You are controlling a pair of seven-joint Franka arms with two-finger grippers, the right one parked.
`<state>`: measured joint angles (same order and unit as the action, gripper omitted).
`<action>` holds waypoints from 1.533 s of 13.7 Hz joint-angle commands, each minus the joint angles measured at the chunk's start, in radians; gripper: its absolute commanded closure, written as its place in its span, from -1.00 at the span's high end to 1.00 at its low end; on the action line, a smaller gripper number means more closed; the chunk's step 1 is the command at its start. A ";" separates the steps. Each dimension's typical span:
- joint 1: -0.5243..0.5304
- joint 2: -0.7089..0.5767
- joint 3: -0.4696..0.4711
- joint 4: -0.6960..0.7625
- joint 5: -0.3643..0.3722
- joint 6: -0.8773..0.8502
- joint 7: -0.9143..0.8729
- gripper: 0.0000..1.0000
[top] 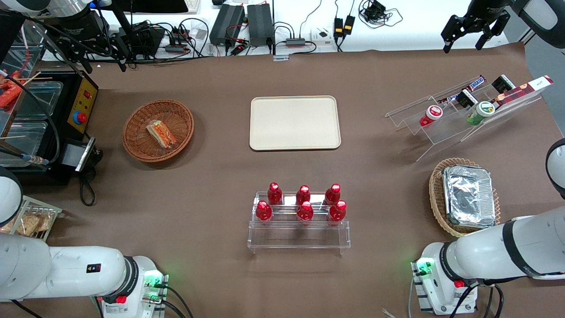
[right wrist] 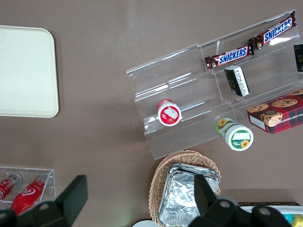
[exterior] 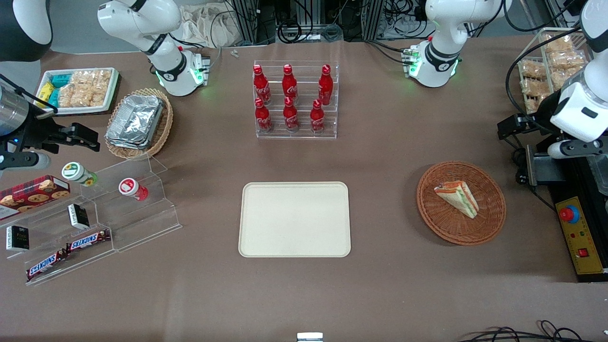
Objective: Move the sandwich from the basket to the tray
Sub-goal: 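Move the left gripper over the sandwich in the wicker basket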
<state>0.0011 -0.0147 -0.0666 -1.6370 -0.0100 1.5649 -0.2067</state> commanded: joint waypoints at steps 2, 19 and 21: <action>0.000 0.019 -0.002 0.046 0.002 -0.022 -0.161 0.99; 0.007 0.096 0.001 -0.306 0.008 0.378 -0.667 0.99; 0.007 0.146 0.001 -0.329 0.018 0.434 -0.700 0.99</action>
<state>0.0057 0.1010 -0.0647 -1.9392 -0.0094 1.9491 -0.8645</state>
